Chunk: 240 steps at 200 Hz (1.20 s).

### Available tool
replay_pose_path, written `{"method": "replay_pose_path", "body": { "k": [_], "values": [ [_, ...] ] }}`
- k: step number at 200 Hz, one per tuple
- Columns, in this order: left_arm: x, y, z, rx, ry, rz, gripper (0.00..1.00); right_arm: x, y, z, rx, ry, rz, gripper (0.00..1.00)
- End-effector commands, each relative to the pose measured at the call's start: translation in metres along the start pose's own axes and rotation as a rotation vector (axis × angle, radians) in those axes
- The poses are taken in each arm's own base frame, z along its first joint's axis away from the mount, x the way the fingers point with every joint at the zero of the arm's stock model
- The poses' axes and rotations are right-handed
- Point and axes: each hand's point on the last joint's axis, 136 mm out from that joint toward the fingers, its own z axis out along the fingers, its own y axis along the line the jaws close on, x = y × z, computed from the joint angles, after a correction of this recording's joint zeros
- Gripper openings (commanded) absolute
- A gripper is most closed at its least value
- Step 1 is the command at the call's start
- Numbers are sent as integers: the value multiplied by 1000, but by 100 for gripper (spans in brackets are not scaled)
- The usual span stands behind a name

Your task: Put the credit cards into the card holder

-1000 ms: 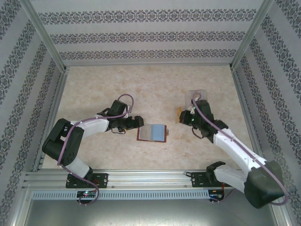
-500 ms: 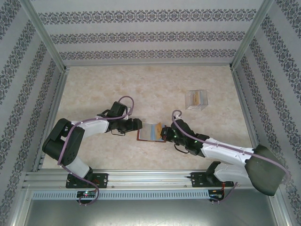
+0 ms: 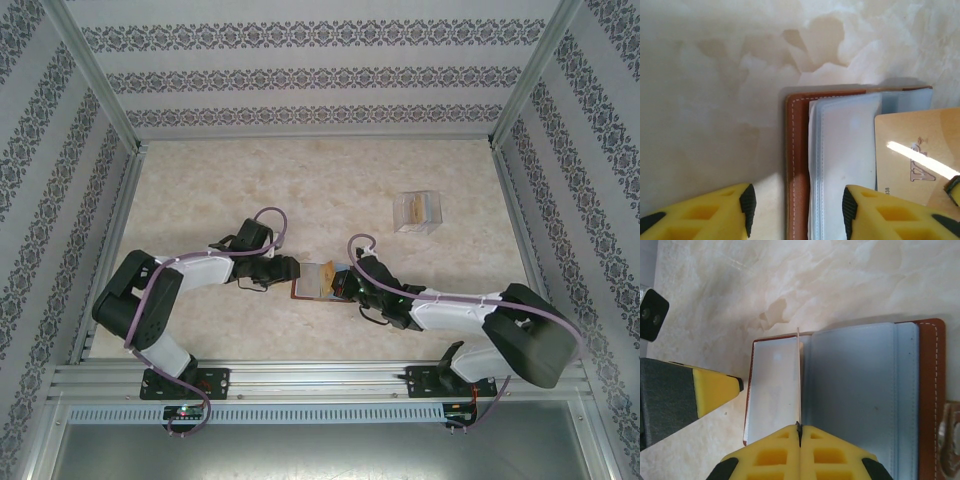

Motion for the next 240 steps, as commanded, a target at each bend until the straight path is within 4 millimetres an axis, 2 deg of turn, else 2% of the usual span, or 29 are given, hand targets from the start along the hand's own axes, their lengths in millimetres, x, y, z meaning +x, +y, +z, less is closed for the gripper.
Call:
{"method": "replay_pose_path", "body": {
  "k": [1,38,84,111,150,197,240],
  "values": [
    [11,-1,8,13,47,-4,47,3,2,3,-25,-5,38,0],
    [13,2,11,0,54,-8,39,4,-11,2,17,-11,68,0],
    [13,6,12,-18,55,-17,39,-1,-23,-9,45,-66,83,0],
    [13,5,12,-15,58,-13,38,-1,-20,-10,28,-63,81,0],
    [13,3,14,-10,65,-14,37,6,-3,3,-45,-16,92,0],
    [17,5,15,-16,69,-17,36,4,2,0,-64,-27,80,0],
    [16,6,18,-16,71,-23,25,1,3,0,-82,-31,89,0]
  ]
}}
